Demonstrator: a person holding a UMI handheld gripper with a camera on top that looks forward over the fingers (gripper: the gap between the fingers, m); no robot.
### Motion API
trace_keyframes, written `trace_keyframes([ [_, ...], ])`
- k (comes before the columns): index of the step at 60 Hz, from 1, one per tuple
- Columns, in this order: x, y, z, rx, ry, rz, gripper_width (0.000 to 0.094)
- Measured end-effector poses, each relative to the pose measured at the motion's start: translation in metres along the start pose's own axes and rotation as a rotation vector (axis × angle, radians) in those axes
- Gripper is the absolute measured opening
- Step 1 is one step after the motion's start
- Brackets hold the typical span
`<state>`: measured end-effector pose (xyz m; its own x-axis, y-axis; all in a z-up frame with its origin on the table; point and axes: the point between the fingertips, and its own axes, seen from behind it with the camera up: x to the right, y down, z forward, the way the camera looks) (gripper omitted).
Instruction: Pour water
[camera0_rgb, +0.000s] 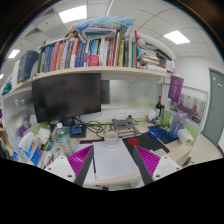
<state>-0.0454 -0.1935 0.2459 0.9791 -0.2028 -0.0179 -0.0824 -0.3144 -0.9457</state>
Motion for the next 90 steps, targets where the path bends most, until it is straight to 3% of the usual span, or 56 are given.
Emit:
trace_keyframes([
  [15,-0.045,0.026,0.022,-0.043,-0.07,-0.031,0.0837],
  [33,-0.174,0.094,0.077,-0.087,-0.282,-0.113,0.0823],
  [40,-0.219,0.111,0.11,-0.086,-0.337,-0.125,0.0859],
  [56,-0.255,0.107,0.21,-0.021,-0.294,-0.107,0.0858],
  [68,-0.271,0.084,0.248,0.064,-0.29,-0.106,0.0828],
  [72,-0.281,0.082,0.256,0.08,-0.306,-0.12,0.0771],
  [78,-0.291,0.084,0.266,0.078,-0.321,-0.12,0.0511],
  [90,-0.293,0.081,0.272,0.095,-0.331,-0.096,0.0354],
])
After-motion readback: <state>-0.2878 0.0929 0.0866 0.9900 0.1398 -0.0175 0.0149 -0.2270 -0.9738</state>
